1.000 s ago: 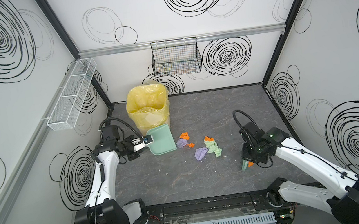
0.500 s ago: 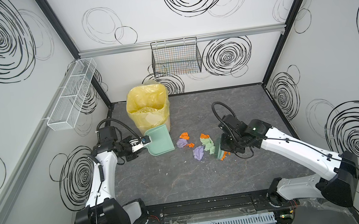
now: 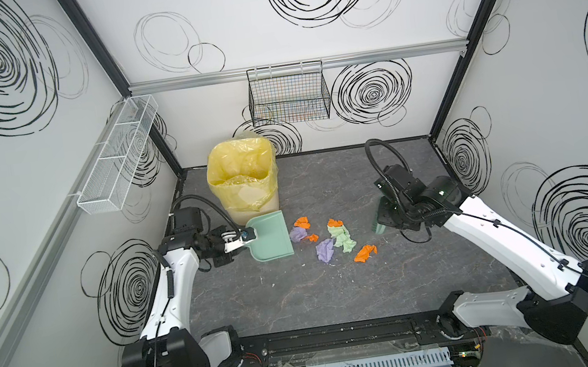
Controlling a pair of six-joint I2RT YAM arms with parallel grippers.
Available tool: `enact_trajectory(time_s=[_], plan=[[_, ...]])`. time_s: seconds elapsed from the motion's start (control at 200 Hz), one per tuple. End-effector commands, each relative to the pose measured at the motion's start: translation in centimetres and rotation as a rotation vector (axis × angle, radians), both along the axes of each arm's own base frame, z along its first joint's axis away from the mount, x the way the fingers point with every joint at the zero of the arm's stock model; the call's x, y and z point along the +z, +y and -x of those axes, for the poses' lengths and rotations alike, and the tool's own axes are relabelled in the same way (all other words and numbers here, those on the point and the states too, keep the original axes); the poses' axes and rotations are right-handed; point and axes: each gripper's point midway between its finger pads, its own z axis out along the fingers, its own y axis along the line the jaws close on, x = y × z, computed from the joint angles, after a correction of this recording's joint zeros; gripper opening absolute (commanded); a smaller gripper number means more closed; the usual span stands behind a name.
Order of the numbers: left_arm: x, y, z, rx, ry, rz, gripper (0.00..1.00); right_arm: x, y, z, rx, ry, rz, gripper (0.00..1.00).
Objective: Sweep away the paper scraps from the table
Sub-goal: 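Sweep the orange scrap with the right brush toward the scrap pile, then move the dustpan with the left gripper beside the pile while the right brush pushes scraps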
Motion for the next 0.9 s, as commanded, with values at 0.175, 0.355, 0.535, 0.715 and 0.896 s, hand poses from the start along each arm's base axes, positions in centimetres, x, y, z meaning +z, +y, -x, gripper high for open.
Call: enact_trajectory(time_s=[0.175,0.355,0.535,0.715,0.896], plan=[[-3.5,2.1,0.1,-0.058,0.035,-0.251,0.0,-3.4,-3.9,3.2,0.044,0.121,0.105,0.0],[-4.4,2.8,-1.6,-0.065,0.059,-0.324,0.0,-6.4,-2.6,3.5,0.091,0.185,0.048,0.0],[-3.9,2.3,-3.6,-0.066,0.044,-0.37,0.0,-8.5,-2.2,3.2,0.114,0.308,0.066,0.0],[-3.9,1.5,-5.1,-0.073,0.048,-0.393,0.0,-9.5,-1.1,2.2,0.158,0.345,0.059,0.0],[-4.1,0.5,-6.2,-0.08,0.063,-0.402,0.0,-9.7,0.0,1.0,0.186,0.36,0.049,0.0]])
